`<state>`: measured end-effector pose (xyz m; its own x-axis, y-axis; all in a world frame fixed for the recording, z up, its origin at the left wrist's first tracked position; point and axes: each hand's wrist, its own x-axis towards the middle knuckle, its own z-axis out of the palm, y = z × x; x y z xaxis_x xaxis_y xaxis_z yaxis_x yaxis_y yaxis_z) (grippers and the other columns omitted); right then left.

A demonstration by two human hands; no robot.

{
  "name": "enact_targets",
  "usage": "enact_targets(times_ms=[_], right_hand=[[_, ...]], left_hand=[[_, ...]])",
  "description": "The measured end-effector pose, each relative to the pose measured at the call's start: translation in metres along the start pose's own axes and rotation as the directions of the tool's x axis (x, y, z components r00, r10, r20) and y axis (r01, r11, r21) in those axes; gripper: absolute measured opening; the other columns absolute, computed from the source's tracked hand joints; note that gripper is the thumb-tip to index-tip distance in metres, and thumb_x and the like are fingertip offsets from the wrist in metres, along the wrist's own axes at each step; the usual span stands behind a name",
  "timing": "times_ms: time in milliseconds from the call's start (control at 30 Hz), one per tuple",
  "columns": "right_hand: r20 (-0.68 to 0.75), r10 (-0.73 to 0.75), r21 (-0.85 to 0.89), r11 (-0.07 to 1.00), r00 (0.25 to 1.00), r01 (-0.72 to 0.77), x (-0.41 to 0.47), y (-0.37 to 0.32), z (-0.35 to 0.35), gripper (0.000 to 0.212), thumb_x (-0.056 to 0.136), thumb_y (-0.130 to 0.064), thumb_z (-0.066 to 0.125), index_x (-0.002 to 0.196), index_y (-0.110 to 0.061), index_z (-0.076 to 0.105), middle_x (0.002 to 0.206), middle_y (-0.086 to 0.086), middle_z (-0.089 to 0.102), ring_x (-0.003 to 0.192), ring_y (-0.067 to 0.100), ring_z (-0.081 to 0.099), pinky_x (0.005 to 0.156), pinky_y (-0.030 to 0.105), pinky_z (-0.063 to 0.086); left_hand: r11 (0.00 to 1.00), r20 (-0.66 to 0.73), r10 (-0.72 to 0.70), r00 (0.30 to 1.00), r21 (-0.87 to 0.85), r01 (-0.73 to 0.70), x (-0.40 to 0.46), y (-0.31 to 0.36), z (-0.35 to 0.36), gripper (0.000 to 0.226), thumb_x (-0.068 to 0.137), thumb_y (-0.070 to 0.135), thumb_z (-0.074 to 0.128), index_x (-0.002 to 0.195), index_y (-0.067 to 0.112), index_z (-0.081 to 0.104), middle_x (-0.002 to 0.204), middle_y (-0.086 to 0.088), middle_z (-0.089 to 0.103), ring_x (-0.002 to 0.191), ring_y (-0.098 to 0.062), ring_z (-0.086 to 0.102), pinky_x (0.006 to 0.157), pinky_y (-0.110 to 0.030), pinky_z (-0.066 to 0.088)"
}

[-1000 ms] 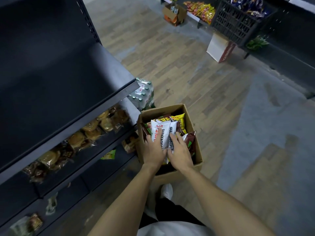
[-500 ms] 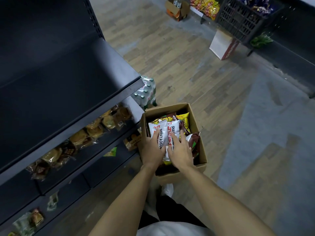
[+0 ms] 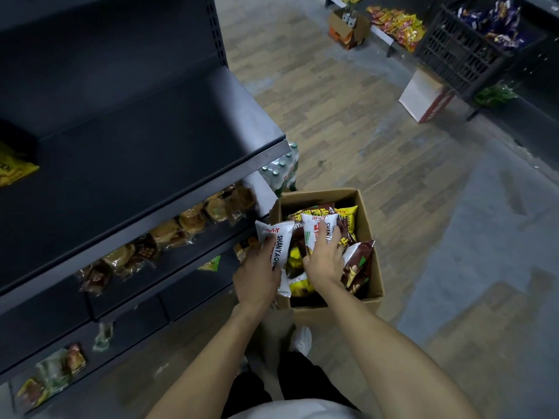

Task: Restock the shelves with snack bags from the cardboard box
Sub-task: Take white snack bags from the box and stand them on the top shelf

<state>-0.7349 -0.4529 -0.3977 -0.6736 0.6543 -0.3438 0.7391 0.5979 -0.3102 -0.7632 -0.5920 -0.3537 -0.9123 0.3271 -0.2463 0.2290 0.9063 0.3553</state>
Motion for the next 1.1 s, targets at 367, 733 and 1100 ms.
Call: enact_targets(times_ms=[367,733,1100], right_hand=[[-0.368,-0.228,0.344,0.867,0.902,0.36,-0.078,-0.039,-0.122,0.06,0.078,-0.02,0.072,0.134,-0.025,0.051,0.141,-0.007,0.034,0.122,0.013,0.047,0.095,0.027,0.044],[-0.584,-0.538,0.325,0.532,0.608,0.782,-0.198,-0.184,-0.182,0.078,0.056,0.001,0.085,0.125,-0.027,0.061,0.137,0.0,0.049,0.117,-0.021,0.036,0.091,-0.011,0.018],[-0.661,-0.636,0.251,0.312,0.398,0.916,-0.254,-0.309,-0.223,0.072,0.074,-0.018,0.079,0.133,-0.042,0.046,0.143,-0.016,0.031,0.114,-0.01,0.037,0.087,0.0,0.03]], left_hand=[[0.978,-0.385,0.175,0.906,-0.04,-0.206,-0.033,0.005,-0.13,0.059,0.087,0.044,0.062,0.142,0.04,0.042,0.102,0.011,0.055,0.072,-0.012,0.06,0.049,-0.029,0.046],[0.983,-0.763,0.031,0.646,-0.095,-0.16,-0.116,-0.07,-0.267,0.067,0.074,0.039,0.078,0.136,0.041,0.053,0.092,0.018,0.054,0.053,0.0,0.047,0.039,-0.019,0.043],[0.996,-0.944,0.08,0.319,0.066,-0.054,-0.144,-0.124,-0.411,0.053,0.087,0.046,0.06,0.138,0.035,0.051,0.094,0.011,0.057,0.064,-0.007,0.057,0.042,-0.026,0.048]])
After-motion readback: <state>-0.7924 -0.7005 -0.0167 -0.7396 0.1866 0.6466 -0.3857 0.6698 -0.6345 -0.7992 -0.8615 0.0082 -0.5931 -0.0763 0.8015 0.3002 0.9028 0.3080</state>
